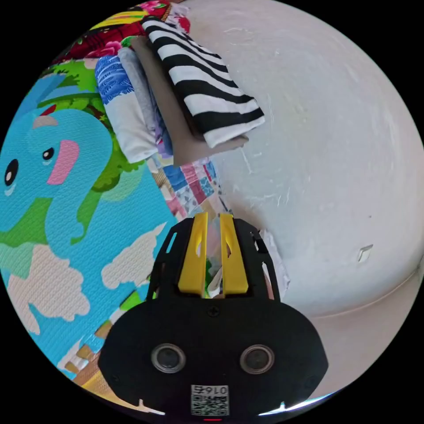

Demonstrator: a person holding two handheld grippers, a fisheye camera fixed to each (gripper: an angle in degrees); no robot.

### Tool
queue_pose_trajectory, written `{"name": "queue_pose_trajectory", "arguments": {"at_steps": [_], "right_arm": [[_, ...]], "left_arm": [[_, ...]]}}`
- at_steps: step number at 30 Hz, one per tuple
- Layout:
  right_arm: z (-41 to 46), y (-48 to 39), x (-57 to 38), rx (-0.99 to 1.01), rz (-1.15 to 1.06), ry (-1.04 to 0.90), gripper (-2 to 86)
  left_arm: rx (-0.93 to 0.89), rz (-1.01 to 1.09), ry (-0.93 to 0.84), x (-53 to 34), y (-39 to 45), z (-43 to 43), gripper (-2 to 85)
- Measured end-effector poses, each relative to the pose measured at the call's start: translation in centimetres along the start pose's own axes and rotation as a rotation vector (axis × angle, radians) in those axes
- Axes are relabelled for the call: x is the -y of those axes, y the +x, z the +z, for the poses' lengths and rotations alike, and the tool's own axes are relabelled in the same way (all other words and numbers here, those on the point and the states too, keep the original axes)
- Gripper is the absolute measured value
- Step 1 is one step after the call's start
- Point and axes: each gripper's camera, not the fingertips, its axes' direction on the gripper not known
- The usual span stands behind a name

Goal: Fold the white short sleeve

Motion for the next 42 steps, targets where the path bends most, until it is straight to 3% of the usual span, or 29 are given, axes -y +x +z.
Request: {"name": "queue_pose_trajectory", "arguments": {"at_steps": [2, 5, 6, 11, 13, 15, 19, 24, 26, 29, 33, 35, 38, 42], "right_arm": [[-0.1, 0.9, -5.1, 0.105, 0.062, -0.006, 4.2], [-1.2, 2.7, -14.3, 0.246, 0.183, 0.047, 2.8], [-1.7, 3.7, -18.2, 0.283, 0.254, 0.071, 2.3], [-3.1, 8.5, -33.4, 0.346, 0.609, 0.265, 0.4], [-3.6, 8.7, -38.3, 0.227, 0.687, 0.358, 0.1], [-2.7, 8.3, -42.9, 0.047, 0.796, 0.355, 0.1], [2.2, 8.9, -47.3, 0.092, 0.872, 0.215, 1.2], [9.9, 8.6, -50.3, 0.115, 0.857, 0.048, 8.2], [12.2, 7.9, -49.8, 0.056, 0.809, 0.005, 10.1], [15.6, 8.2, -49.1, 0.052, 0.869, 0.046, 11.0], [21.4, 10.0, -50.0, 0.168, 1.211, 0.011, 8.0], [24.0, 8.9, -49.8, 0.157, 1.230, -0.102, 5.0], [23.6, 6.0, -48.1, 0.015, 1.054, -0.145, 0.3], [16.9, 3.2, -50.3, 0.128, 0.988, 0.112, -0.6]], "left_arm": [[-0.096, -0.126, -0.077, -2.7, -1.3, 0.4, -0.4], [-0.334, -0.496, -0.185, -7.3, -5.6, -0.3, -0.8], [-0.488, -0.628, -0.162, -9.0, -7.4, -1.4, -0.9], [-1.214, -1.158, 0.203, -14.5, -13.5, -8.4, -1.0], [-1.481, -1.317, 0.386, -14.4, -14.6, -12.1, -1.0], [-1.567, -1.416, 0.484, -13.2, -14.8, -14.9, -1.0], [-1.679, -1.641, 0.497, -9.0, -13.0, -18.9, -1.0], [-1.609, -1.400, 0.485, -4.8, -9.6, -22.4, -1.0], [-1.578, -1.399, 0.448, -5.3, -10.3, -22.6, -1.0], [-1.503, -1.446, 0.584, -7.3, -10.8, -22.9, -1.0], [-1.589, -1.463, 0.611, -8.9, -10.4, -22.9, -1.0], [-1.579, -1.452, 0.606, -9.3, -10.5, -23.2, -1.0], [-1.541, -1.455, 0.613, -9.9, -10.7, -24.2, -1.0], [-1.531, -1.418, 0.629, -10.0, -11.1, -26.0, -1.0]]}}
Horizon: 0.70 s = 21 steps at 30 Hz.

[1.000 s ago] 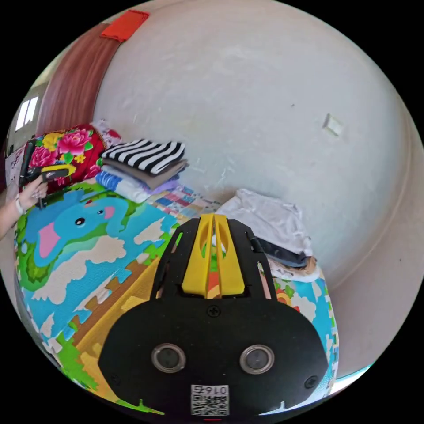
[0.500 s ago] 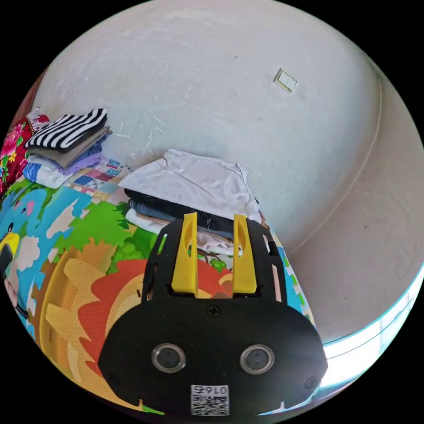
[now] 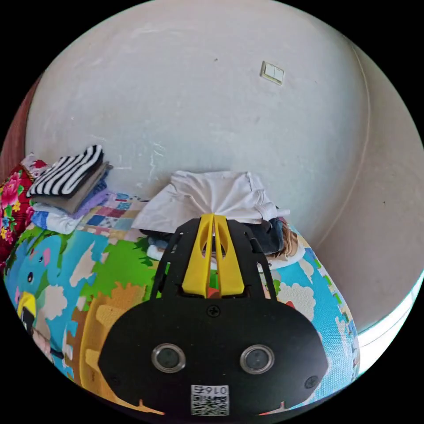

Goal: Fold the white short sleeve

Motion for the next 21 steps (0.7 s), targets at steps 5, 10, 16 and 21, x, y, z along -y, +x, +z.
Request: {"name": "queue_pose_trajectory", "arguments": {"at_steps": [5, 10, 16, 21], "right_arm": [[-13.8, 1.1, -7.8, 0.442, -0.048, 0.287, -0.6], [-23.6, 0.1, -14.6, 0.288, -0.098, 0.385, 0.3], [-13.9, -1.5, -12.5, 0.149, -0.061, 0.108, 12.3], [-3.5, -7.3, -11.1, -0.008, -0.189, -0.034, 13.8]], "left_arm": [[-0.008, -0.008, 0.042, -0.7, 1.4, -1.4, -0.9], [0.010, -0.001, 0.016, -2.5, 4.1, -1.0, -0.9], [-0.001, 0.109, 0.002, -3.3, 8.5, -0.4, -0.7], [-0.020, 0.167, -0.029, -3.5, 11.0, 0.8, 3.0]]}}
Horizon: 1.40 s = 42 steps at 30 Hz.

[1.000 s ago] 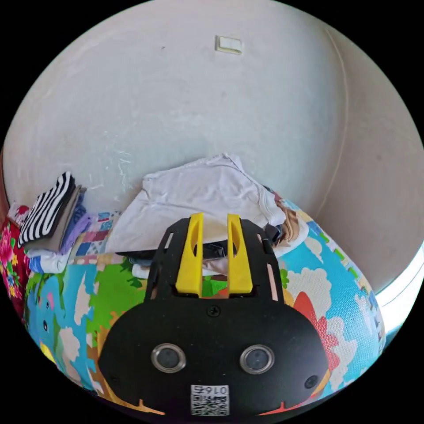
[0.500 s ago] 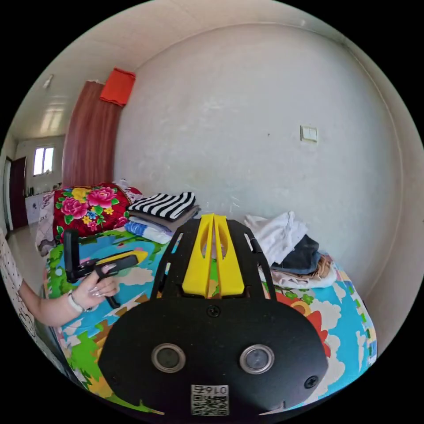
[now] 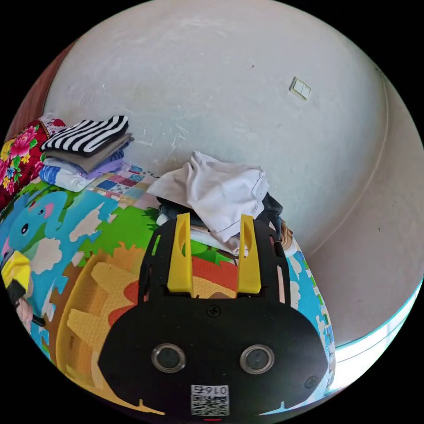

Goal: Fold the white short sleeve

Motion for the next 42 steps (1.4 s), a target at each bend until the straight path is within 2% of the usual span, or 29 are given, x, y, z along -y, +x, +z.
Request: {"name": "queue_pose_trajectory", "arguments": {"at_steps": [2, 3, 5, 7, 10, 12, 15, 17, 19, 23, 25, 27, 30, 33, 37, 42], "right_arm": [[2.4, -1.1, 0.8, -0.048, 0.028, -0.036, 12.3], [3.4, -1.8, 1.1, -0.064, 0.036, -0.047, 5.7], [3.9, -2.8, 1.3, -0.028, 0.032, -0.079, 1.6], [1.8, -4.1, 0.4, 0.001, -0.002, 0.008, 0.6], [-3.9, -5.9, -2.3, 0.142, -0.126, 0.097, 0.0], [-9.9, -7.2, -6.0, 0.349, -0.266, 0.175, -0.2], [-16.8, -8.2, -10.6, 0.491, -0.364, 0.247, -0.2], [-20.1, -8.1, -12.5, 0.566, -0.352, 0.271, -0.1], [-22.6, -8.0, -13.9, 0.610, -0.326, 0.276, -0.1], [-27.4, -7.5, -16.7, 0.615, -0.219, 0.331, 0.5], [-29.2, -7.6, -18.1, 0.579, -0.165, 0.364, 1.4], [-31.8, -7.4, -19.4, 0.557, -0.147, 0.442, 3.7], [-34.8, -6.7, -19.9, 0.575, -0.200, 0.579, 6.0], [-35.5, -5.6, -18.9, 0.583, -0.195, 0.608, 4.7], [-32.8, -5.5, -17.3, 0.618, -0.132, 0.442, 3.3], [-26.1, -7.3, -19.6, 0.701, -0.082, 0.291, 5.7]], "left_arm": [[0.007, 0.007, -0.020, 0.2, 0.8, 0.4, 5.9], [0.021, 0.029, -0.027, 0.2, 1.4, 0.7, 7.4], [0.054, 0.049, -0.039, 0.1, 2.4, 1.1, 9.0], [0.078, 0.069, -0.041, 0.1, 3.6, 1.4, 10.7], [0.079, 0.107, -0.039, -0.1, 5.5, 2.1, 11.8], [0.076, 0.139, -0.047, -0.2, 6.8, 2.5, 12.1], [0.138, 0.227, -0.054, -0.4, 9.3, 3.1, 12.1], [0.141, 0.321, -0.042, -0.6, 11.2, 3.2, 10.0], [0.035, 0.444, 0.014, -0.8, 13.5, 2.0, 3.1], [-0.047, 0.401, 0.054, 0.8, 14.7, -0.2, 0.4], [-0.175, 0.285, -0.035, 4.2, 14.2, -1.5, -0.1], [-0.224, 0.158, -0.088, 6.3, 13.3, -3.0, -0.1], [-0.240, -0.027, -0.070, 7.4, 10.8, -6.0, 0.5], [-0.117, -0.129, -0.099, 6.5, 8.1, -6.7, 3.7], [0.224, -0.232, -0.417, 3.4, 4.6, -5.4, 12.9], [0.427, -0.309, -0.382, -0.3, 3.1, -11.0, 14.5]]}}
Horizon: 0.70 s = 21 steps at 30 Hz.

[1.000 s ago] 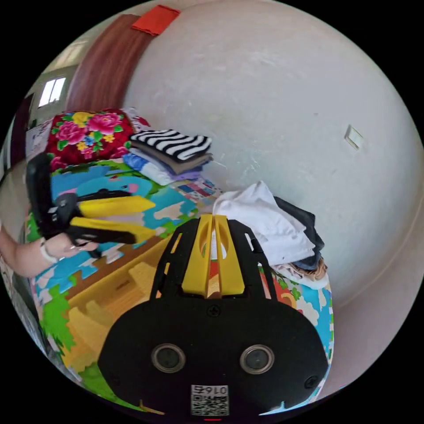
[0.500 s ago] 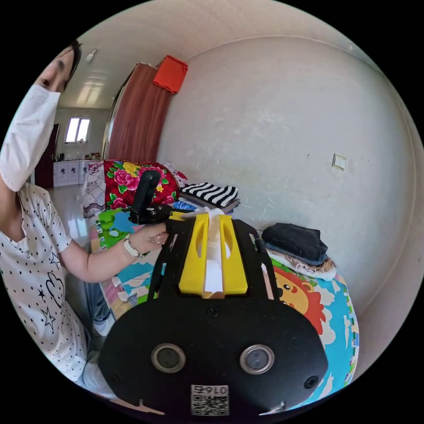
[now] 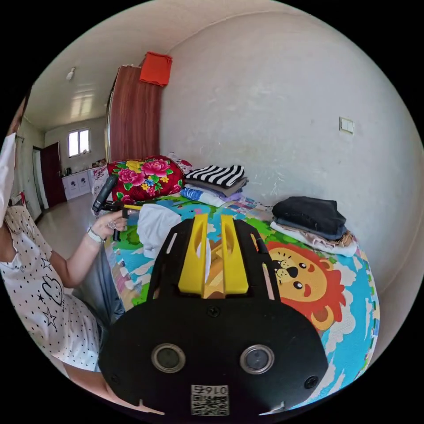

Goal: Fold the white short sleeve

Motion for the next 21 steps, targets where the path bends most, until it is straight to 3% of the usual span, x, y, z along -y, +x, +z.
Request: {"name": "queue_pose_trajectory", "arguments": {"at_steps": [3, 6, 9, 16, 21], "right_arm": [[4.2, -0.5, -0.9, 0.086, -0.072, -0.154, 7.7], [7.9, -3.6, -1.6, 0.159, -0.264, -0.310, 12.3], [9.3, -6.0, -2.1, 0.243, -0.366, -0.309, 13.1], [11.9, -6.4, -3.3, 0.246, -0.314, -0.373, 8.1], [10.6, -4.3, -4.2, 0.271, -0.207, -0.258, 1.5]], "left_arm": [[0.105, -0.069, 0.053, -2.4, -1.5, -3.1, 14.6], [-0.037, 0.058, 0.114, -3.6, 0.3, -5.3, 15.2], [-0.202, 0.214, 0.017, -3.7, 3.5, -4.5, 16.1], [-0.056, 0.264, -0.058, -3.4, 8.5, -2.1, 9.8], [-0.076, 0.262, 0.099, -2.9, 9.0, -6.1, -0.1]]}}
